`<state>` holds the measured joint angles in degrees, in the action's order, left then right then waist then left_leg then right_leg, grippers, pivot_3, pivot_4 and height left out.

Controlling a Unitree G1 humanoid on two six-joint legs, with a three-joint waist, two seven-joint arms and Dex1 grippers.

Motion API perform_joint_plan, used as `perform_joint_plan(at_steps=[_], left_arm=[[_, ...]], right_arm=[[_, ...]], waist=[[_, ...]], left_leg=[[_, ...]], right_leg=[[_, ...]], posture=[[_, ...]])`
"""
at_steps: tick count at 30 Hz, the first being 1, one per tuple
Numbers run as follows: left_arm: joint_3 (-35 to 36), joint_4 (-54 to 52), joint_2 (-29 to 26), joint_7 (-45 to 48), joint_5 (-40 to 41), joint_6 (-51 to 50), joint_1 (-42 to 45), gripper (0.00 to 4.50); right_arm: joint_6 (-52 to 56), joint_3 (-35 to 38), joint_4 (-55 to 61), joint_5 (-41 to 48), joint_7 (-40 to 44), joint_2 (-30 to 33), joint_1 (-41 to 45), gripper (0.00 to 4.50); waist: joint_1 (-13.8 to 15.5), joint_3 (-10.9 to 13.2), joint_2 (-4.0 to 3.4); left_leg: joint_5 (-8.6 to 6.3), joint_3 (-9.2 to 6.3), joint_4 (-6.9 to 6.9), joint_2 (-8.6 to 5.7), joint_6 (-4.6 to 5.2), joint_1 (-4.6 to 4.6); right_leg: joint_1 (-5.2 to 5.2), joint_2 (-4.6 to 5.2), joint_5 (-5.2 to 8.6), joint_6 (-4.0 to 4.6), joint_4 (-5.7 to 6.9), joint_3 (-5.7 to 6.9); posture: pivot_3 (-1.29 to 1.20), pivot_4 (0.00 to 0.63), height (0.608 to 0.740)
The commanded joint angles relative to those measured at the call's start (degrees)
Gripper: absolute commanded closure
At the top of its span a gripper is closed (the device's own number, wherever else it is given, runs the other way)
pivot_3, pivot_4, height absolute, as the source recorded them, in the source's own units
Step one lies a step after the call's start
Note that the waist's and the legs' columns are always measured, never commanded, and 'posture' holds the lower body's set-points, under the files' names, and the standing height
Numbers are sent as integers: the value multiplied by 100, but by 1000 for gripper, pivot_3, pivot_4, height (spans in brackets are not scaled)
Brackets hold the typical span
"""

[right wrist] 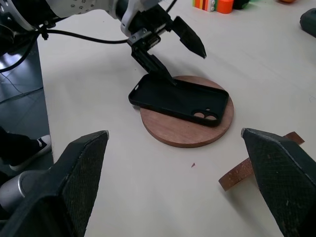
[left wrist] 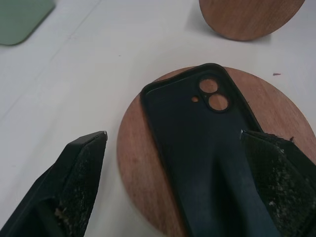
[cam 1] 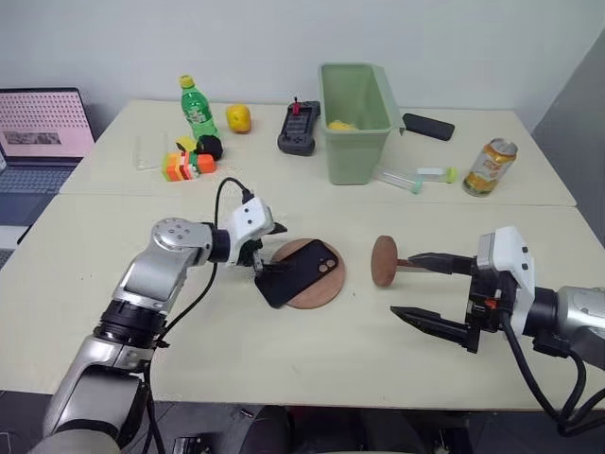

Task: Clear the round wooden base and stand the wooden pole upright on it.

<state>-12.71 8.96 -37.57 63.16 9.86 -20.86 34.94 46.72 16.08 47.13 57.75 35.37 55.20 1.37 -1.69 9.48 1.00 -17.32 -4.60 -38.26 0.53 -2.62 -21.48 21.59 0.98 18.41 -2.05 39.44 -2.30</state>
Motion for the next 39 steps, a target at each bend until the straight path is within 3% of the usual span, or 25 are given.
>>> perform_joint_plan(at_steps=[1, 21, 28, 31, 35, 39], left_arm=[[-228, 372, 241, -180, -357, 77, 291, 379], [-374, 973, 723, -244, -777, 185, 542, 4467], [60, 521, 675, -272, -403, -71, 595, 4467], [742, 521, 340, -510, -138, -402, 547, 4467], [1795, 1396, -277, -1146, 34, -471, 462, 4467], [2313, 2356, -947, -1263, -37, -72, 83, 4467]], right_arm=[[-42, 116, 236, 160, 9, 93, 120, 0], [-105, 223, 318, 286, 101, 191, 66, 0], [-129, 166, 221, 175, 236, 245, 147, 0], [-138, 54, 167, 138, 330, 279, 254, 0], [-152, -474, 27, -127, 409, 247, 725, 0], [-225, -1105, -194, -443, 508, 31, 1406, 0]], waist=[[6, 0, 0], [20, 0, 0], [18, 0, 1], [9, 1, 1], [-75, 1, 2], [-105, 2, 0]], left_leg=[[0, -1, 0, 0, 0, 0], [-2, -16, -52, -8, 4, -30], [-2, -17, -52, -7, 4, -33], [-2, -18, -52, -6, 4, -33], [-3, -16, -50, 5, 6, -27], [-4, -15, -46, 8, 7, -30]], right_leg=[[-1, 0, 0, 0, 0, 0], [-3, 3, 0, -1, 12, 10], [-1, 3, 0, 0, 13, 11], [0, 2, 0, 0, 14, 11], [19, 2, 0, 0, 31, 6], [38, 4, 0, 0, 43, 6]], posture=[[0, 150, 740], [0, 150, 740], [0, 150, 740], [0, 150, 740], [0, 150, 740], [0, 150, 740]])
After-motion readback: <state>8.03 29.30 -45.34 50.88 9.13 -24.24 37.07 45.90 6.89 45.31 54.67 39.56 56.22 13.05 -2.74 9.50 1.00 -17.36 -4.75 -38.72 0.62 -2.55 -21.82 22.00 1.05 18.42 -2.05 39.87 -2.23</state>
